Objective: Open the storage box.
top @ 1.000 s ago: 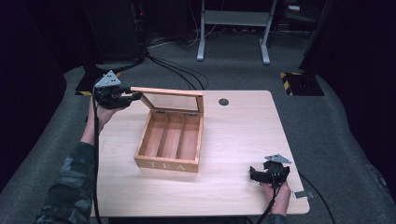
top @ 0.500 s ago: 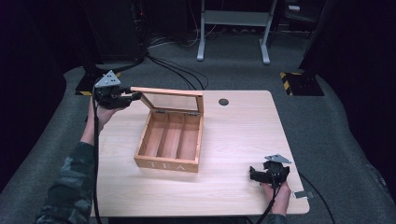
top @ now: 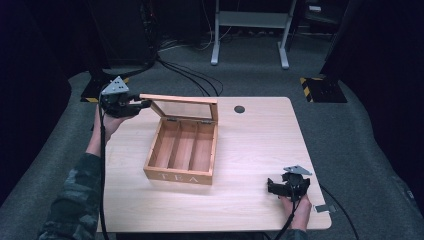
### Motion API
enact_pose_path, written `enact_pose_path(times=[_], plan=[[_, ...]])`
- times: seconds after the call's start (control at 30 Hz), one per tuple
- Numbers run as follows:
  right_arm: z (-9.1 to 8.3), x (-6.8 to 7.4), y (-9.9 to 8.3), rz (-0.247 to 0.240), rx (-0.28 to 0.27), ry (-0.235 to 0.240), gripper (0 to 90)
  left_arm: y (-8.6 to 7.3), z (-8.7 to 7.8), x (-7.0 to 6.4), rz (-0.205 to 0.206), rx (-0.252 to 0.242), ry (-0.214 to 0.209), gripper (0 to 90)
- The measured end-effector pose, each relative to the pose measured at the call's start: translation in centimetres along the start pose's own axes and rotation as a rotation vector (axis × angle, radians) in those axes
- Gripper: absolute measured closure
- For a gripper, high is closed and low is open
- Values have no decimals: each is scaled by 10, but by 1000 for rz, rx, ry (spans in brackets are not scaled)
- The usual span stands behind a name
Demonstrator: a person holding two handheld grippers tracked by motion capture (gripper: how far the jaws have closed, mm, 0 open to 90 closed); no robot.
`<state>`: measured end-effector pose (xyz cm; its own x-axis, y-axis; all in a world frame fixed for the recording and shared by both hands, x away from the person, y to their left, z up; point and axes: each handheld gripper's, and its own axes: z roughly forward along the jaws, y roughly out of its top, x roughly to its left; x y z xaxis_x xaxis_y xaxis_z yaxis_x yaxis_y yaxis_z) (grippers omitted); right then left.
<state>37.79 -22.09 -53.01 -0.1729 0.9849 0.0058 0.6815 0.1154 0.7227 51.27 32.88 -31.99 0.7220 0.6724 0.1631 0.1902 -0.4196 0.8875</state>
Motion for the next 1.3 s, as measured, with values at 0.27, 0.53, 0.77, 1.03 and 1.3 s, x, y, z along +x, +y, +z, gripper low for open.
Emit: enact_pose_path(times=[0.27, 0.53, 0.77, 1.03, 1.3], plan=[[0, 0, 0, 0, 2, -1, 11, -8, -4, -10, 20, -15, 27, 624], [0, 0, 0, 0, 0, 0, 11, -21, -10, -18, 6, -32, 14, 605], [0, 0, 0, 1, -1, 0, 11, -34, -15, -28, -5, -45, 5, 543], [0, 0, 0, 1, -1, 0, 12, -54, -20, -43, -15, -65, 2, 510], [0, 0, 0, 1, -1, 0, 12, -79, -23, -59, -37, -63, -8, 494]])
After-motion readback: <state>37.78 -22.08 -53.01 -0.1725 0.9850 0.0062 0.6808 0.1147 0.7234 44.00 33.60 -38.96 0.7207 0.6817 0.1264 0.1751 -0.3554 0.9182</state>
